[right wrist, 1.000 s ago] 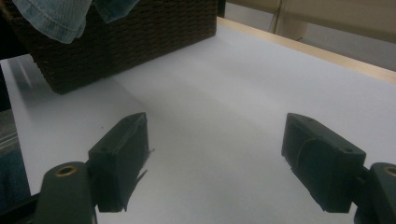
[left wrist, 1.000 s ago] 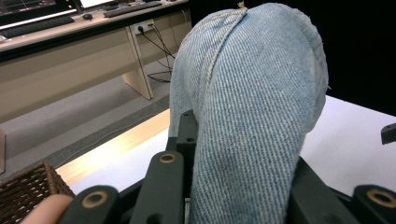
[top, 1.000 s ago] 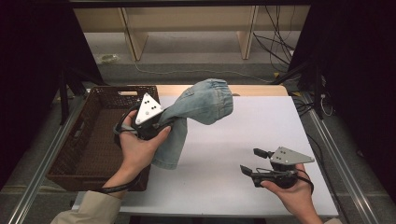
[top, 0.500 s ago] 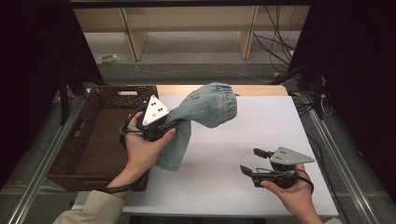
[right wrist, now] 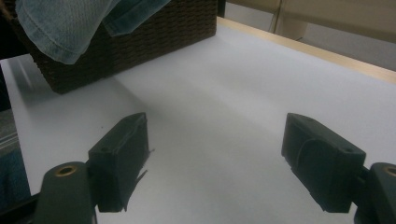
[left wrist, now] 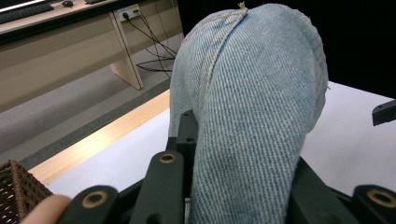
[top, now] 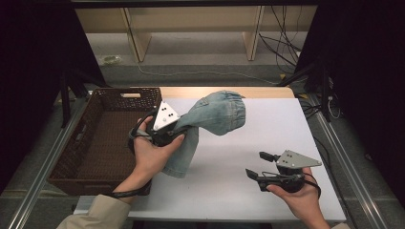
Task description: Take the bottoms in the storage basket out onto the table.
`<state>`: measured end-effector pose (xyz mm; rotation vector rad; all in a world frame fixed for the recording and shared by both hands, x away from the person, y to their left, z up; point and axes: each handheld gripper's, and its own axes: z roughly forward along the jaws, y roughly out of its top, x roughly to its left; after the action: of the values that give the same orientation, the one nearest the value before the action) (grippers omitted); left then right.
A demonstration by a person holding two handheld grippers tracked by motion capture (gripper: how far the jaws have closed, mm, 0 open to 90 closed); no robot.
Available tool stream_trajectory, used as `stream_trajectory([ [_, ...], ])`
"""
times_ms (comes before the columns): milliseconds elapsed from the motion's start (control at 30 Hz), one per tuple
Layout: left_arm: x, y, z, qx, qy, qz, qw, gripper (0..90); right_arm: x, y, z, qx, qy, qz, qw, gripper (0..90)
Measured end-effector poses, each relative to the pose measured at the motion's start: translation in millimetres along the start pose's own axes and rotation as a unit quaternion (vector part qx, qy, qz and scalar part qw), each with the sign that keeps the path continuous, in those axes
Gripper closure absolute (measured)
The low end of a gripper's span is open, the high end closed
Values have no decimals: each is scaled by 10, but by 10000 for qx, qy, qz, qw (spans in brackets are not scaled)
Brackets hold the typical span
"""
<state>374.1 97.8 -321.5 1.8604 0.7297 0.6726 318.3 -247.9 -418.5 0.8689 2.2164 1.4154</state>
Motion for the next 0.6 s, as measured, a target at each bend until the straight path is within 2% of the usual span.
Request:
stream_trajectory([
  [600, -78, -42, 103, 142, -113, 55, 9998, 740, 1, -1, 1, 3, 4, 14, 10000, 241],
])
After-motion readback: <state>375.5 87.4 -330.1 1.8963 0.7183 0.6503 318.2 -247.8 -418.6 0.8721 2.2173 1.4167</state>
